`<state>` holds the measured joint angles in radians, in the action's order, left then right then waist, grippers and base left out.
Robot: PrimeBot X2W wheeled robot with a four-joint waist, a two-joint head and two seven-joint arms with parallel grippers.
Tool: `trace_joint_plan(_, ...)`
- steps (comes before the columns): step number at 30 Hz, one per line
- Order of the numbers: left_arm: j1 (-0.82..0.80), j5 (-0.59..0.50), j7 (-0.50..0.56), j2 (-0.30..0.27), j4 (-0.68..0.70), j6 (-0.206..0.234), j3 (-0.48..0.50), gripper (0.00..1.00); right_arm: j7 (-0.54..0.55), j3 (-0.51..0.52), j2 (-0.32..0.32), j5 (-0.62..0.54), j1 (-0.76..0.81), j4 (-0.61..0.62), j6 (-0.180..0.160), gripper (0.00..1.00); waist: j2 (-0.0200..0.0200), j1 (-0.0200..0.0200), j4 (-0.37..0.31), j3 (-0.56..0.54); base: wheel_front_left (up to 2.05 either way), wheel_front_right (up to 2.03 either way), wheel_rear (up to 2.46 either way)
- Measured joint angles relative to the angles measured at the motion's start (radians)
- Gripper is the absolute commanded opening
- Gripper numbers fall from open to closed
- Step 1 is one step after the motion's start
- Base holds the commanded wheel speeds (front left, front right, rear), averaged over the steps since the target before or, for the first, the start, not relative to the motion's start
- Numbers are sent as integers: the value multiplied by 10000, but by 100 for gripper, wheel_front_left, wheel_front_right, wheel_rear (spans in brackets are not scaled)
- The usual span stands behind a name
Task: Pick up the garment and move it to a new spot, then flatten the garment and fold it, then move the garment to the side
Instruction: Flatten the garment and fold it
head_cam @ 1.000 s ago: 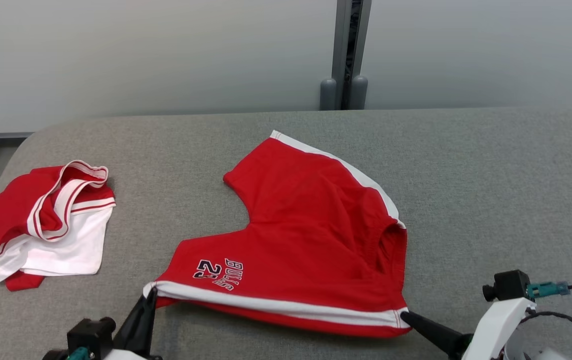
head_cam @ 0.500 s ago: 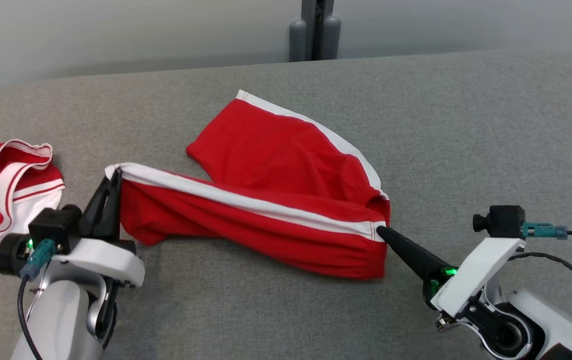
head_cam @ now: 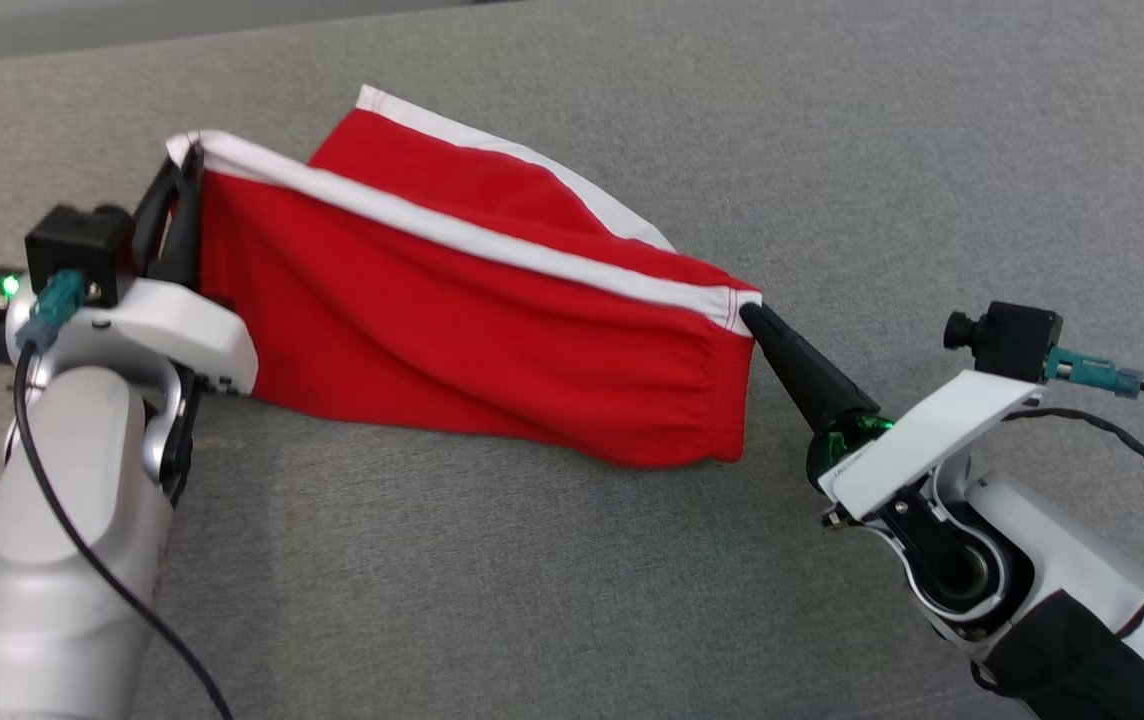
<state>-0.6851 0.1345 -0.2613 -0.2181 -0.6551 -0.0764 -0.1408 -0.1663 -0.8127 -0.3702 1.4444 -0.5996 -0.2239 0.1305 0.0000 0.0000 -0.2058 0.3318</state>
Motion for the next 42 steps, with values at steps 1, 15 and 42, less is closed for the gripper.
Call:
trace_joint_plan(1, -253, -42, -2, 10, -165, 29, -48, 0, -52, 6, 61, 0, -119, -58, 0, 0, 0, 0, -60, 100, 0, 0, 0)
trace_joint_plan(15, -3523, -922, -4, -211, -2660, -63, -974, 0, -713, -50, 834, 2, -1089, -499, 0, 0, 0, 0, -792, 1381, 0, 0, 0)
trace_joint_plan(42, -4939, -974, -23, -305, -4614, -6, -1469, 0, -982, 198, 1540, 0, -1358, -1534, 0, 0, 0, 0, -1565, 2394, 0, 0, 0)
